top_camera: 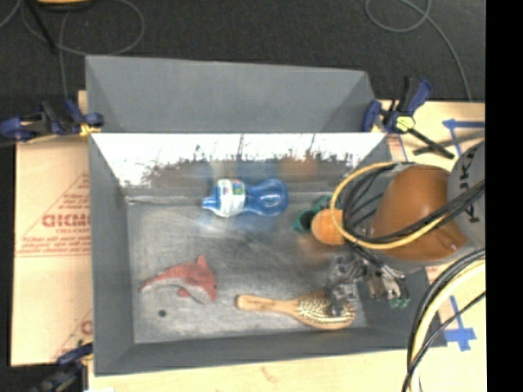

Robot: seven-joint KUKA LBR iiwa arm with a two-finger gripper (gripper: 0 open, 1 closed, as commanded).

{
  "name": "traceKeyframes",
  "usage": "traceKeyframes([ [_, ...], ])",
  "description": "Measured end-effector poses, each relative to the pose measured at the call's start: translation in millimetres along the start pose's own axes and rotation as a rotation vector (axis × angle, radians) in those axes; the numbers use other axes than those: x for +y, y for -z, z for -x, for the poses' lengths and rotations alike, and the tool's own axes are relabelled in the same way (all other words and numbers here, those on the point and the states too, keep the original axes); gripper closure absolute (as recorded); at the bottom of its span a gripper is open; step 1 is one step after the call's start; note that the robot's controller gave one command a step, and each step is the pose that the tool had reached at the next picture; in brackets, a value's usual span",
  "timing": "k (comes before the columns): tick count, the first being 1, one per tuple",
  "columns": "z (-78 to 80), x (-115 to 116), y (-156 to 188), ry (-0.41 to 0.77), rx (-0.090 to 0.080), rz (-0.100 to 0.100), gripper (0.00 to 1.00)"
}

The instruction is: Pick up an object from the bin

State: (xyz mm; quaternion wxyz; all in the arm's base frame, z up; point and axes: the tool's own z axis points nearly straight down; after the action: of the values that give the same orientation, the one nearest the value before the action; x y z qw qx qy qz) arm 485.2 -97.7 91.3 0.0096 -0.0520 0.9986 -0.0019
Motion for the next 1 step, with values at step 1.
traceKeyframes([
  [1, 0.0, 0.0, 0.0, 0.001, 0.000, 0.000, 1.00],
])
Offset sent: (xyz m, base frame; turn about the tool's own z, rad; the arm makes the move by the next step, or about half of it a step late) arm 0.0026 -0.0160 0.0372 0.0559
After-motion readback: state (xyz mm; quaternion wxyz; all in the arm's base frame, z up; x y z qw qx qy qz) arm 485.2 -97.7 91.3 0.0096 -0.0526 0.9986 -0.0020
